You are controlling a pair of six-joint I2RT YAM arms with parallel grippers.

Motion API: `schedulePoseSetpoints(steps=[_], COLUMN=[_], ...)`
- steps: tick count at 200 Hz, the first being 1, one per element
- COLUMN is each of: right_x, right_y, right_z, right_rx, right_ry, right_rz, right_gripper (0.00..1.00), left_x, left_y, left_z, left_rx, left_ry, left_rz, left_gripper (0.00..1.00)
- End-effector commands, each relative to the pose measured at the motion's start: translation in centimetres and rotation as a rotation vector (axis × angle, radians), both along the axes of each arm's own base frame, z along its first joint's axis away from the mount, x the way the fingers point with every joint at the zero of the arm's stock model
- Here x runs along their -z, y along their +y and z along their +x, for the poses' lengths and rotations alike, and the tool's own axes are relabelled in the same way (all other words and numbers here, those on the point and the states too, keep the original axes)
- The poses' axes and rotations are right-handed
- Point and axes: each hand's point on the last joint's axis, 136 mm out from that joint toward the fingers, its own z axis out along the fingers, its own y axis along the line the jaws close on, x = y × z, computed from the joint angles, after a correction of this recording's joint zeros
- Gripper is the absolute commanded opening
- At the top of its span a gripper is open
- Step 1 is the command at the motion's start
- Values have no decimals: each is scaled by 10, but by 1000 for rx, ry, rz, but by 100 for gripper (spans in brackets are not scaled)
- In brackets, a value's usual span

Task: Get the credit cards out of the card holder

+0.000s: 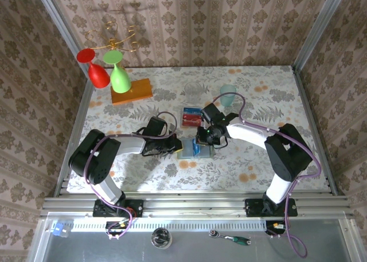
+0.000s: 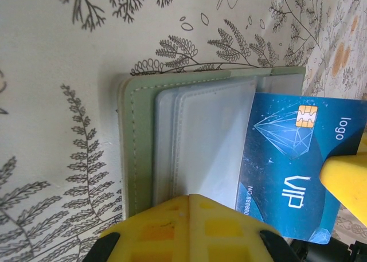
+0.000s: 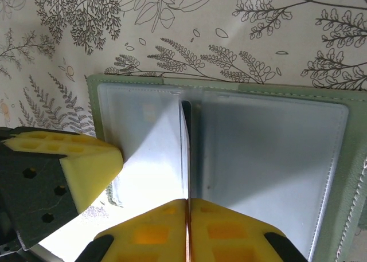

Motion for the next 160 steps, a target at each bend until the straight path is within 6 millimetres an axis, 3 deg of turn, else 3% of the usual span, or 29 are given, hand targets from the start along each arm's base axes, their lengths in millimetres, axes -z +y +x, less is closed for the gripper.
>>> schedulePoseSetpoints(steps=[1, 98, 160], right_x=[-2, -43, -67], right_y=[-3, -19, -33], right_z=[2, 14, 36], right_rx=[21, -112, -388], right_ry=[-2, -113, -248], right_rz=[-36, -99, -217], right_gripper=[11, 10, 8], left_x=[0, -16, -30], left_y=[3, 4, 15], left_z=[-9, -2, 7], left_rx=[10, 5, -23], left_ry=[19, -4, -6], left_rz=[-6, -14, -7], left_gripper=[0, 3, 5])
